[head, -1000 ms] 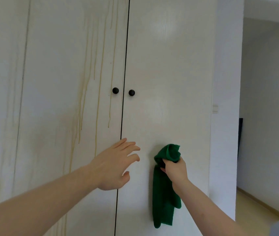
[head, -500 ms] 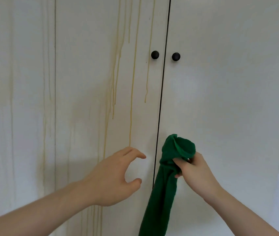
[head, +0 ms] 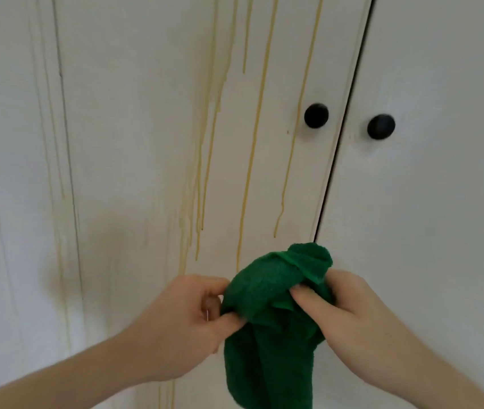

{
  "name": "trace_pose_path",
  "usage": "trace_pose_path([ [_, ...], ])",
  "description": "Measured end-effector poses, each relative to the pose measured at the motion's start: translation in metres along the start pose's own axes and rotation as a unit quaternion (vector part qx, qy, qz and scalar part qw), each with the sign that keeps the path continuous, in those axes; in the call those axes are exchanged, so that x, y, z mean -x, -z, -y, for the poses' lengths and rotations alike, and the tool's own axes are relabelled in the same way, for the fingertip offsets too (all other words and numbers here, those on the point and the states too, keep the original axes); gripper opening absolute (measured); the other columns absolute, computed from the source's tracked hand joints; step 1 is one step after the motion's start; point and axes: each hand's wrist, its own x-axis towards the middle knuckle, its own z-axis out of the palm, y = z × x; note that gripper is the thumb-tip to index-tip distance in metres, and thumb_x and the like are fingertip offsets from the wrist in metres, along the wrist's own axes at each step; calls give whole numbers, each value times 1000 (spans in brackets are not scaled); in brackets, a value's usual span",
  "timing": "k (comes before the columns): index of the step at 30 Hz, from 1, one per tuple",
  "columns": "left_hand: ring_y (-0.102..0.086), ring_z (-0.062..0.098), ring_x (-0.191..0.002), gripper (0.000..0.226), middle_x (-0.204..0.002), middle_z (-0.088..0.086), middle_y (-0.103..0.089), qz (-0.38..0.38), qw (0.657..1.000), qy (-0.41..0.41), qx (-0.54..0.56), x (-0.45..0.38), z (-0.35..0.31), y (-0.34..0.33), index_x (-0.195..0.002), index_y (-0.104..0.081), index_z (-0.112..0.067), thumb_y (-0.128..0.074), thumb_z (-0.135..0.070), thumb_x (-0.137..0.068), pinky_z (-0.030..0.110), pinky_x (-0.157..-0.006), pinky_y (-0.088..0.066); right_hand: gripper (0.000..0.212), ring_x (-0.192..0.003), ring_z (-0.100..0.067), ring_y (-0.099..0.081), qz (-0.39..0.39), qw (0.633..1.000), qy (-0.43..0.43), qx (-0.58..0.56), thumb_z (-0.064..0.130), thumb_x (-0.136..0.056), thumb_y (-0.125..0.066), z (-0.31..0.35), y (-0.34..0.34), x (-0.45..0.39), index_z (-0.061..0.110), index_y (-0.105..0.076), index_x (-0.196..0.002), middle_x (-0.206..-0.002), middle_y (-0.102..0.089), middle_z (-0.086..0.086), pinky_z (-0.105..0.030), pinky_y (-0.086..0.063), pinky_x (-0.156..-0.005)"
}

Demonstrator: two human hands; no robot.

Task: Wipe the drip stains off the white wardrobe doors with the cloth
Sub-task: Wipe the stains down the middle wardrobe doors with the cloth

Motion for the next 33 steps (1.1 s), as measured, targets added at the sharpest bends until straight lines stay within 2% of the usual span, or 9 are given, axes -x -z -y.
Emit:
trace_pose_path([
  [5,-65,24,-52,16,-73,3,-75,-68,995,31,61,-18,-105,103,-105,-70,-31,-58,-22,-100,23,-48,-47,14,-87,-4,-74,20,1000,-6,1,40,-95,-67,125,69,-39,31,-77,-94,-92,-78,11,-33,-62,-83],
  [9,-73,18,-70,17,-91,-8,-78,-145,985,24,87,-24,-188,178,-107,-65,-32,-61,-19,-98,31,-56,-54,9,-93,4,-71,35,999,6,11,41,-92,-72,225,110,-63,42,-76,-100,-98,-76,23,-23,-58,-86],
  [14,-68,-6,-97,78,-116,-39,-63,-263,962,-71,27,-27,-251,245,-132,-36,-67,-74,-16,-87,21,-78,-57,15,-84,1,-71,9,999,45,-8,45,-83,-80,323,148,-98,39,-75,-96,-96,-74,17,-18,-55,-73],
  [16,-51,-16,-123,107,-137,-44,-47,-288,947,-132,-54,-30,-264,265,-146,-12,-66,-81,-17,-80,16,-99,-47,8,-69,-2,-69,-10,997,77,-26,34,-86,-80,359,156,-110,33,-73,-90,-87,-73,14,-14,-49,-58],
  [19,-28,-4,-146,125,-158,-30,-27,-292,931,-192,-102,-44,-272,288,-155,4,-52,-86,-25,-73,34,-115,-35,9,-62,-15,-70,-53,991,117,-41,18,-89,-75,401,160,-122,21,-67,-88,-85,-71,10,-21,-51,-55],
  [21,-27,4,-149,124,-162,-15,-24,-307,919,-230,-96,-58,-277,301,-156,5,-47,-85,-34,-71,38,-120,-32,15,-68,-24,-74,-80,986,137,-41,14,-90,-73,423,158,-127,25,-68,-99,-98,-73,13,-29,-59,-60],
  [26,-34,-12,-131,92,-135,-22,-26,-368,859,-319,-157,-95,-297,353,-140,-24,-27,-80,-46,-70,7,-112,-23,42,-77,-15,-76,-115,980,159,-36,17,-87,-77,467,157,-134,39,-61,-119,-116,-66,24,-25,-61,-65],
  [30,-46,21,-126,82,-134,0,-38,-391,824,-363,-190,-125,-328,407,-134,-38,-8,-82,-41,-73,39,-113,-39,54,-76,-16,-74,-93,981,167,32,28,-82,-83,489,170,-134,46,-54,-124,-123,-58,33,-26,-60,-67],
  [33,-41,37,-132,80,-137,15,-40,-434,776,-380,-254,-141,-361,452,-138,-40,2,-80,-28,-76,53,-112,-35,57,-94,-3,-71,-128,965,193,120,38,-80,-84,500,193,-132,53,-51,-124,-128,-49,41,-28,-60,-73],
])
